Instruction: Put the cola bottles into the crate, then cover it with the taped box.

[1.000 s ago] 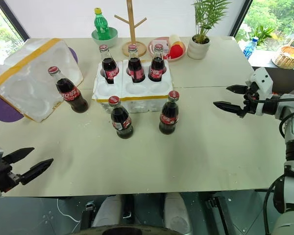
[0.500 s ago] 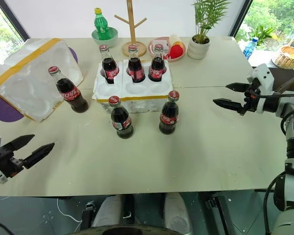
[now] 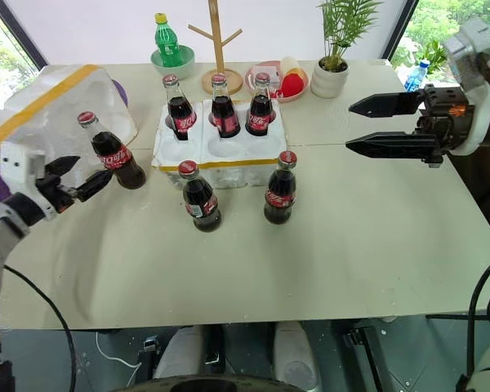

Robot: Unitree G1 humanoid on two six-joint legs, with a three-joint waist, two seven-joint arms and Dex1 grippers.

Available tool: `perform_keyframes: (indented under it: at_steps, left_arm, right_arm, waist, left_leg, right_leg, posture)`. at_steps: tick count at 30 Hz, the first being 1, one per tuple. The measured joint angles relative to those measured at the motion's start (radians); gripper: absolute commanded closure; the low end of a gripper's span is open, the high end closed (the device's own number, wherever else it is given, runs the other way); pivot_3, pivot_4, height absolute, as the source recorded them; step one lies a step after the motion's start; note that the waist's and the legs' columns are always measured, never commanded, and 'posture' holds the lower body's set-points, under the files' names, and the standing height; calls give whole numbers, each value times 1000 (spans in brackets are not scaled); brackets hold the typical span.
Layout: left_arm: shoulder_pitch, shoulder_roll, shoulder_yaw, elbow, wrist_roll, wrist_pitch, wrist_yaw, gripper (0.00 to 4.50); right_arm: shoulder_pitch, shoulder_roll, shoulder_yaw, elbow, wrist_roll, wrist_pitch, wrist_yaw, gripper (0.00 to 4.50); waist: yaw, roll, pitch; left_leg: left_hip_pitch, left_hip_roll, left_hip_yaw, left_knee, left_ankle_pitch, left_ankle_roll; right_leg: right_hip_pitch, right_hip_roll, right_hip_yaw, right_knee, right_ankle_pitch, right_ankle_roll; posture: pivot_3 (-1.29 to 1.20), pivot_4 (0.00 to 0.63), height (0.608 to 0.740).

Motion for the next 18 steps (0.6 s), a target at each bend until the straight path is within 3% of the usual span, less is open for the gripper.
perform_keyframes:
  at_steps: [13, 17, 18]
  left_arm:
    - [-318, -99, -168, 414, 143, -184, -66, 7]
    - [-340, -104, -173, 453, 159, -200, -92, 1680]
    - [-339, -101, -172, 449, 158, -197, -101, 1626]
  right_arm:
    - [5, 61, -10, -107, 88, 35, -95, 0]
    - [5, 65, -11, -109, 89, 35, -113, 0]
    - [6, 65, -11, -109, 89, 34, -117, 0]
  waist:
    - [4, -1, 0]
    - [0, 0, 0]
    - [0, -1, 0]
  left_leg:
    - [-1, -2, 0, 1, 0, 0]
    - [-1, -2, 0, 1, 0, 0]
    - [-1, -2, 0, 1, 0, 0]
  right_leg:
    - [0, 0, -1, 1, 1, 2]
    - [0, 0, -1, 1, 1, 2]
    - [0, 0, -1, 1, 1, 2]
  posture:
    - [0, 150, 740]
    - [0, 150, 740]
    - [0, 150, 740]
